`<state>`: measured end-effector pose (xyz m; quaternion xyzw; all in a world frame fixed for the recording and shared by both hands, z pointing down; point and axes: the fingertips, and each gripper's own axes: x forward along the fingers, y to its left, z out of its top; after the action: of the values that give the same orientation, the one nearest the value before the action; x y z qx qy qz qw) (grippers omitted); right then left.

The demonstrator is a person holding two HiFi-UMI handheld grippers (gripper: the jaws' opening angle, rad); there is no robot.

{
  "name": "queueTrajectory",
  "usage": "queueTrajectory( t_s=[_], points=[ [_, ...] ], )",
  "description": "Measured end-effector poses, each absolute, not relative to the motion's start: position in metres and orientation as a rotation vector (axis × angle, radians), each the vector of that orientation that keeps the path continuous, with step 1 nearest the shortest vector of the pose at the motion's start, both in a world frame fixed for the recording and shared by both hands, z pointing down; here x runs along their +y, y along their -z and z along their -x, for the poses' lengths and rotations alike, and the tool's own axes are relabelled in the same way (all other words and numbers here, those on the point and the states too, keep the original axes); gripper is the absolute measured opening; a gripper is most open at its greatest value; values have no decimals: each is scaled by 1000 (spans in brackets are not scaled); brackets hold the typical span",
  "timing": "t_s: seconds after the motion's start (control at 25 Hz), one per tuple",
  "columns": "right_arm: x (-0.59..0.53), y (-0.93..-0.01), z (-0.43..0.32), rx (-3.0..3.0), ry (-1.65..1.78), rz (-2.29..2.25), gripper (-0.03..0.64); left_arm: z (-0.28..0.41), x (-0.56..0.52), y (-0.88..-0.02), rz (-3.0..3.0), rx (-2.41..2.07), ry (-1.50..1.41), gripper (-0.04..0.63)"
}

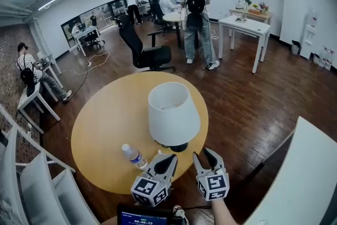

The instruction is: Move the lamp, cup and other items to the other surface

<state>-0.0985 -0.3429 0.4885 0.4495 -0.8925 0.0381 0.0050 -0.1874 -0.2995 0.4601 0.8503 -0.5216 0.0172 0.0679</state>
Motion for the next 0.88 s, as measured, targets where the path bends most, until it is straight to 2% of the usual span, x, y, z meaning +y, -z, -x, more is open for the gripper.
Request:
queueTrajectory(
  t_s=[0.04,0.12,0.24,0.48,0.88],
  points=[
    [-335,-478,88,-2818,-145,-1412,135,175,-299,-457,-2585,-1537,-54,8],
    [-317,-460,68,-2850,-170,-1427,57,149,-295,-450,-2634,-1467,-67,8],
    [-289,-432,40,-2863,-166,-1449,10,111,-285,-436,-2698,-1368,-61,8],
    [-242,-395,-27,-2844,-132,-1541,3,23,-256,-425,-2817,-1162,-59,6],
    [-174,-382,-101,-2690,-8,-1752,3,-70,-205,-414,-2937,-915,-50,6]
  ],
)
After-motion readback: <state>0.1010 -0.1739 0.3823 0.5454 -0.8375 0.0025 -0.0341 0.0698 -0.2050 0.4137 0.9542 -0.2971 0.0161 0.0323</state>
